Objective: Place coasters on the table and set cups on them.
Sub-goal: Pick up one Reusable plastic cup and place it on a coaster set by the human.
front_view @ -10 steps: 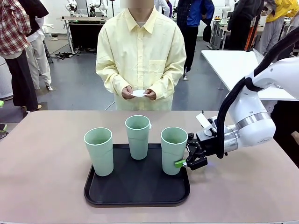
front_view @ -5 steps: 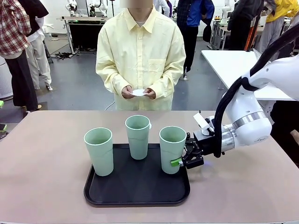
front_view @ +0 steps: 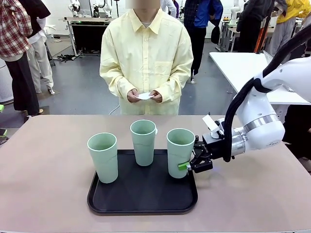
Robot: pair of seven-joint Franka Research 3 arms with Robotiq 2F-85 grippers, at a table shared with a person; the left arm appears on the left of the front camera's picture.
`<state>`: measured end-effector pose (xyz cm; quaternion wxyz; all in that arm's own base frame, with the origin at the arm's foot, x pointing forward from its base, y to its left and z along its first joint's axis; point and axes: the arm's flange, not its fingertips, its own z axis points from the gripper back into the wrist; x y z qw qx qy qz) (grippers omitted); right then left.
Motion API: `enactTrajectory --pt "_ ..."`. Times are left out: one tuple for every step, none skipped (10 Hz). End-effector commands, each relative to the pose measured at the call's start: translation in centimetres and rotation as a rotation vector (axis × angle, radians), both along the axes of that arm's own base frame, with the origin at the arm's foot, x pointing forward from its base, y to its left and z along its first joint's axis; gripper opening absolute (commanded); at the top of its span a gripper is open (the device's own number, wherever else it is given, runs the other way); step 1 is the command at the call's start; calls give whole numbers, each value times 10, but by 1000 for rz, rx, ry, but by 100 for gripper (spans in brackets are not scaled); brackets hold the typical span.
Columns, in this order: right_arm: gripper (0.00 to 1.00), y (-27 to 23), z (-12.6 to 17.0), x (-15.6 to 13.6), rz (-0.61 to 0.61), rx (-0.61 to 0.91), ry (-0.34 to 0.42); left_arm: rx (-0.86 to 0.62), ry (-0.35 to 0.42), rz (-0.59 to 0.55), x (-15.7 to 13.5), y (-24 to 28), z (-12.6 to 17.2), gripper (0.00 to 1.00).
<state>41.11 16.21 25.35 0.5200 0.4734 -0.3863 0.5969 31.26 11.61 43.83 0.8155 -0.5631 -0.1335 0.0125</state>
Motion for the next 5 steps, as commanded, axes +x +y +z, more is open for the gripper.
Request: enactTrajectory --pt "23 5 58 -13 -66 8 57 -13 -11 0 0 1 1 100" --pt "23 7 89 -9 -82 -6 51 -13 -11 0 0 1 1 100" --pt "23 12 121 -2 -95 -12 68 -13 -11 0 0 1 1 100" --pt "23 20 145 2 -106 -49 101 -13 -11 0 0 1 1 100" --pt "23 27 162 7 -112 -61 93 -13 -11 0 0 1 1 100"
